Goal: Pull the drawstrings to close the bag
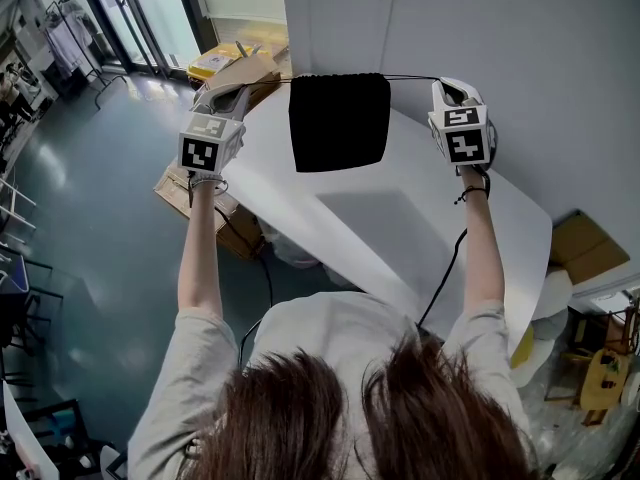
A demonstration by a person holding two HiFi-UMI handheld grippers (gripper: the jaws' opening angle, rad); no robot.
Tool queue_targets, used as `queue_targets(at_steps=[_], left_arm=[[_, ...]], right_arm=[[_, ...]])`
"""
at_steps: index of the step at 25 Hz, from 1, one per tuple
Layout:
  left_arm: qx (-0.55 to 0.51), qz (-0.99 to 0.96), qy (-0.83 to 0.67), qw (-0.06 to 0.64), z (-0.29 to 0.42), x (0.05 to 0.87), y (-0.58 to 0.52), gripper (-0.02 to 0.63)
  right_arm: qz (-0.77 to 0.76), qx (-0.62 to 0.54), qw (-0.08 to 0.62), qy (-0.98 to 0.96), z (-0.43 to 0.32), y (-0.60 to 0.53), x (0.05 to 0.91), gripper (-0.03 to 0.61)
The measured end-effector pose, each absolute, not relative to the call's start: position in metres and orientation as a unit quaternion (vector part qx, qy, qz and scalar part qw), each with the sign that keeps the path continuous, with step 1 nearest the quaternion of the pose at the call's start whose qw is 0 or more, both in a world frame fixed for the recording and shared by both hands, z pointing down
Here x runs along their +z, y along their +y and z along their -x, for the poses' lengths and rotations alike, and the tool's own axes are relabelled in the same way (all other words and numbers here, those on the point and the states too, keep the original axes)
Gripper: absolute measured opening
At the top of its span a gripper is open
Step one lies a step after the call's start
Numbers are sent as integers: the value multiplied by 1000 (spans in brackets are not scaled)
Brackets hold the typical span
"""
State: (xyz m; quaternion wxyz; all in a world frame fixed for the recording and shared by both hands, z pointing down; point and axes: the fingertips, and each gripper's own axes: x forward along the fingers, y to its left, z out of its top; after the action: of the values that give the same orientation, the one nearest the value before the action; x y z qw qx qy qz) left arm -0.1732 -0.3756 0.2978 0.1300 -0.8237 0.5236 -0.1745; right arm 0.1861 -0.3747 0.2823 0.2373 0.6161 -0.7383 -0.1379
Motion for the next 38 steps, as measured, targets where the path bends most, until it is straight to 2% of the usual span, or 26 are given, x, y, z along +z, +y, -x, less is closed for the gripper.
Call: queue_targets(at_steps=[38], left_arm=[[-160,821,538,104,188,310,-383,2]], right_arm=[[-659,-101,203,-717,-198,-377,285,14]])
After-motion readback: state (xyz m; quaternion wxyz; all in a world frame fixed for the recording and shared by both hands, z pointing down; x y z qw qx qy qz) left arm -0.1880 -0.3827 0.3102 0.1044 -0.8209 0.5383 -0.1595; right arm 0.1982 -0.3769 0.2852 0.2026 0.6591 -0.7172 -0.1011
